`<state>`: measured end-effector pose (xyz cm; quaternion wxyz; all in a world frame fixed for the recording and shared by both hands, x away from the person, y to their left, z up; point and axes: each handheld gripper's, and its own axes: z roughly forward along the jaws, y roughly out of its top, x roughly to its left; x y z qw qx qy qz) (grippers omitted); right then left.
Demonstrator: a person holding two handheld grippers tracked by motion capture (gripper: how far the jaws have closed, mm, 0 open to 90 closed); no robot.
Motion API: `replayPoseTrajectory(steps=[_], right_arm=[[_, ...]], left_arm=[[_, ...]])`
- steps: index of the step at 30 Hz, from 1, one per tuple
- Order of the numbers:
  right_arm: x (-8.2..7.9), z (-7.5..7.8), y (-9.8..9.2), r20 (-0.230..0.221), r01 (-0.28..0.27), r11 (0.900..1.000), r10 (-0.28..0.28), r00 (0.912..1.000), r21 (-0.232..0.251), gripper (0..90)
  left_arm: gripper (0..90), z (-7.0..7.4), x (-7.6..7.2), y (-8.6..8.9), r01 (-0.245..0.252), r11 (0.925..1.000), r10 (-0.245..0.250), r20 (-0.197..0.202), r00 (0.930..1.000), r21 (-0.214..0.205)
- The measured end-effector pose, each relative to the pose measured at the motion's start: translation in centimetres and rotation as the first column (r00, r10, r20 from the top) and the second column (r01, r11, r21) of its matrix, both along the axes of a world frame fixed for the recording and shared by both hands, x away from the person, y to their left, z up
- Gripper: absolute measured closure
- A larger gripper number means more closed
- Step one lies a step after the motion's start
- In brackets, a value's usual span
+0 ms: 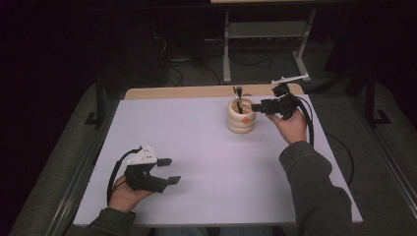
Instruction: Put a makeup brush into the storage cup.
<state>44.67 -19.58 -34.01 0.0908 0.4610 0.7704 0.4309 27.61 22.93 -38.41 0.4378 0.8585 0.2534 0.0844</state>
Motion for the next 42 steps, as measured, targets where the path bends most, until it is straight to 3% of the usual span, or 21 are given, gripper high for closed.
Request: replayPoseTrajectory(steps=[4,11,18,28,42], right_arm=[[-0.7,-0.2,-0.1,0.01,-0.013,0.9999,0.012,0.9999,0.012,41.7],[-1.2,-1.0,-0.2,0.033,-0.049,0.9988,0.049,0.9983,-0.008,35.5],[-2.2,-1.7,-0.5,0.028,-0.048,0.9988,0.048,0.9985,0.005,34.2],[-3.8,-2.7,-1.2,0.054,-0.06,0.9982,0.06,0.9968,-0.007,31.9],[-5.1,-2.8,-1.4,0.082,-0.082,0.9965,0.083,0.9932,-0.012,30.4]], left_arm=[[28.7,0.1,0.1,0.1,-0.007,1.0,0.007,0.0,1.0,-0.002],[26.8,0.2,0.3,0.4,-0.027,0.9996,0.027,0.003,0.9996,-0.012],[24.3,0.2,0.4,0.6,-0.052,0.9985,0.052,0.002,0.9987,-0.02],[22.2,0.2,0.5,0.9,-0.078,0.9965,0.078,0.006,0.9969,-0.03],[20.7,0.3,0.6,1.5,-0.105,0.9932,0.105,0.005,0.9944,-0.05]])
